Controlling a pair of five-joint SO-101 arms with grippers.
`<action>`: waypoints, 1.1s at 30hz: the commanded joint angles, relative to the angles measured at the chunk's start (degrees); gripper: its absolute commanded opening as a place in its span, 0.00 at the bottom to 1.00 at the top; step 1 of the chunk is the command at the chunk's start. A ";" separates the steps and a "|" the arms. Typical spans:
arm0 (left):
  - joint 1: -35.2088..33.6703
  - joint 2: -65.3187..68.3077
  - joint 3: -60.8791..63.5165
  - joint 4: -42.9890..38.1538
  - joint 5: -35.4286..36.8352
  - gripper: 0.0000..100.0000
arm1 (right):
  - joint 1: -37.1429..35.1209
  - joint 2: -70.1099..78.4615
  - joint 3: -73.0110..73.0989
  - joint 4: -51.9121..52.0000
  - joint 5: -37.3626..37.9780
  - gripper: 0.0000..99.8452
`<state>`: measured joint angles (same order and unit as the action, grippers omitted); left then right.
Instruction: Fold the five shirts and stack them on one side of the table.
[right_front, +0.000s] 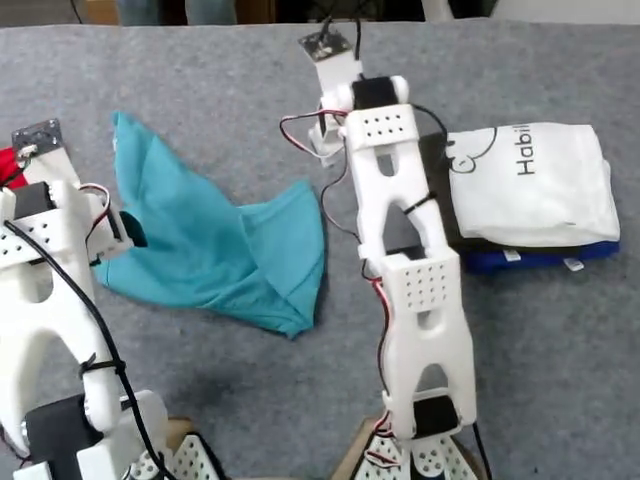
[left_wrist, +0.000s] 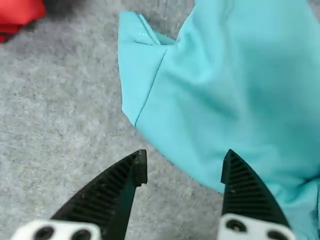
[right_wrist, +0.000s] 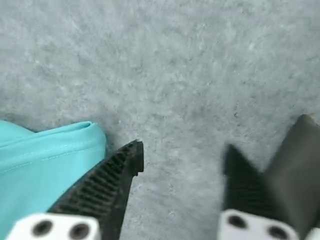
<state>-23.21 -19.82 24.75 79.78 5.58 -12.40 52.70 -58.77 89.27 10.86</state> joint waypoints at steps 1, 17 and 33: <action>0.57 -1.05 0.66 -0.70 1.32 0.26 | -3.25 2.07 -2.86 -0.70 -3.78 0.32; -5.05 -1.05 4.00 -1.05 0.88 0.26 | -10.11 14.29 -14.20 0.53 -5.45 0.17; -7.52 -1.05 3.91 -0.62 0.79 0.26 | -12.48 20.35 -18.59 3.25 -5.36 0.19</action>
<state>-30.15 -19.82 28.88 79.34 6.46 -23.74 72.84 -76.00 92.18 5.76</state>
